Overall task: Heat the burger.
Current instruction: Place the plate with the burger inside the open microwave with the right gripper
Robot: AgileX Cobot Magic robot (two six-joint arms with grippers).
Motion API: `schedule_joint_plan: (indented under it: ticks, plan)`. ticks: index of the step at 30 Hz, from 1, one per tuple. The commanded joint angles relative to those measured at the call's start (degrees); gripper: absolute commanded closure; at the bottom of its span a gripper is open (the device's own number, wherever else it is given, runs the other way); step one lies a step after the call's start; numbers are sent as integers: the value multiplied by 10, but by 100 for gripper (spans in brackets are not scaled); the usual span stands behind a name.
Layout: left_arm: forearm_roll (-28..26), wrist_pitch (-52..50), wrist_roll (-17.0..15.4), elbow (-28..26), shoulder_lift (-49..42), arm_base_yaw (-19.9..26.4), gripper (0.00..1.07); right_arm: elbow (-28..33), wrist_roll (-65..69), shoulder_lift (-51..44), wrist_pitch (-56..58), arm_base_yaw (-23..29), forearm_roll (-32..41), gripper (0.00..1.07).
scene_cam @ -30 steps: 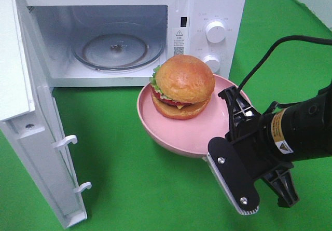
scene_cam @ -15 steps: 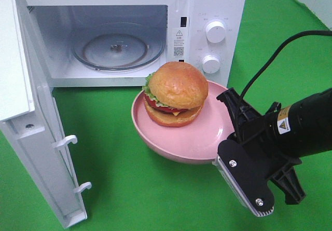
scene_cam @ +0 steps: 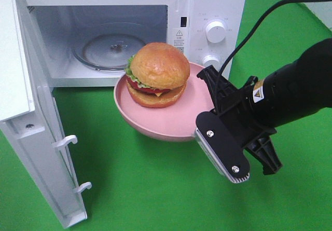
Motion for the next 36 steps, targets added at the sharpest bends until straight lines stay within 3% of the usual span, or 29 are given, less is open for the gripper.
schedule_joint_plan:
  ticks: [1,15,36]
  plan:
    - [-1,-4,1,2,-3,2,7,-36,-7,15,-26,1,2,107]
    - [-1,-4,1,2,-3,2,7,-105,-7,71,-26,45,3,107]
    - [-1,-4,1,2,-3,2,7,-213,44,172,-19,52,1,107]
